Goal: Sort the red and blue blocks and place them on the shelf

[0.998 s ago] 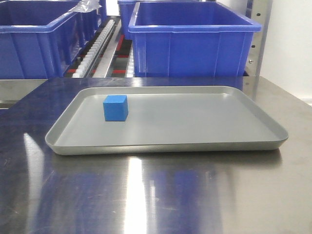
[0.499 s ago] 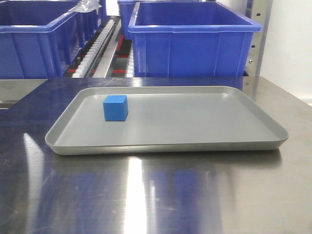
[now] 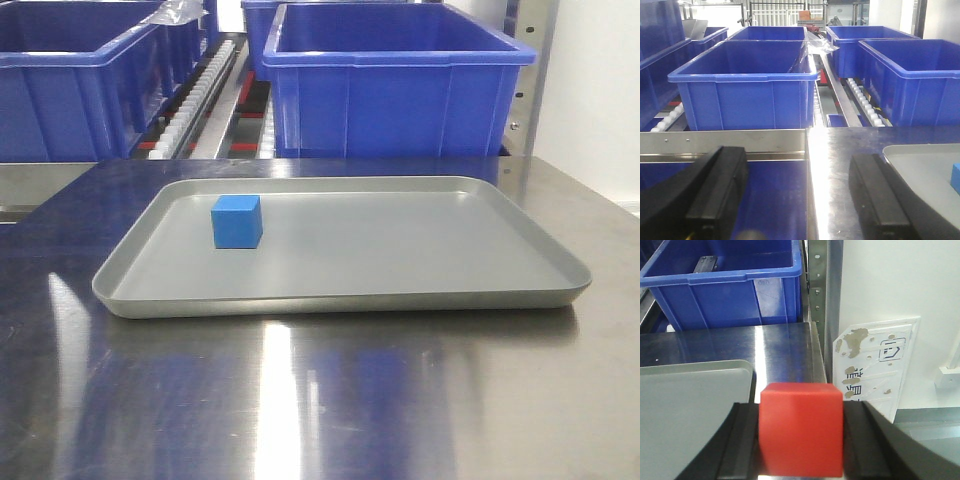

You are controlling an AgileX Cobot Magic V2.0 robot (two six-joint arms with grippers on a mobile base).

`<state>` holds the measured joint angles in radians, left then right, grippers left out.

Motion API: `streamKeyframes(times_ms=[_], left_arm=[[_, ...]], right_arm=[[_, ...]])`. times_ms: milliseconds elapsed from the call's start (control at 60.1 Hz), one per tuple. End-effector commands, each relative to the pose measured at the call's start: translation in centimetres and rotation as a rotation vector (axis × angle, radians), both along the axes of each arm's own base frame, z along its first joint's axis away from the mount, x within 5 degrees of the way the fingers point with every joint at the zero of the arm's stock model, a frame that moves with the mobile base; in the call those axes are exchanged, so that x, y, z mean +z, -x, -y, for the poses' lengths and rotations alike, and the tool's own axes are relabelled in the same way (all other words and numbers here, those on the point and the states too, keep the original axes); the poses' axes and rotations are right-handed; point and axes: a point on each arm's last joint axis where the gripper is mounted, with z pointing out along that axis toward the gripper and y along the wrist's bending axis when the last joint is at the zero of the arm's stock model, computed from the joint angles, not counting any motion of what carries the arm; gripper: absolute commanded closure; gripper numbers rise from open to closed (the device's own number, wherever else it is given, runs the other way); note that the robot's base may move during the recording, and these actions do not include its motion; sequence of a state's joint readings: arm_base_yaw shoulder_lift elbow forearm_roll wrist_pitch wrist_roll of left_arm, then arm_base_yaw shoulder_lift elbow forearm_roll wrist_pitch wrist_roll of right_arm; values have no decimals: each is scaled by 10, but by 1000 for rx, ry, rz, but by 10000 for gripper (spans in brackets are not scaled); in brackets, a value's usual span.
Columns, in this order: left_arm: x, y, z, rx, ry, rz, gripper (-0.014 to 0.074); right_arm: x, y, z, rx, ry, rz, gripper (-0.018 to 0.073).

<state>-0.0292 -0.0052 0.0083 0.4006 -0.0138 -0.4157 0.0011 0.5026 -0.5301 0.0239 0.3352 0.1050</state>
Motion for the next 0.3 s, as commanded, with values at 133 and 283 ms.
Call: streamKeyframes(times_ms=[133, 283], left_arm=[[-6, 1, 3, -32, 17, 50, 499], [-6, 1, 3, -32, 17, 50, 499]], right_arm=[[17, -1, 1, -5, 12, 117, 501], [17, -1, 1, -5, 12, 117, 501]])
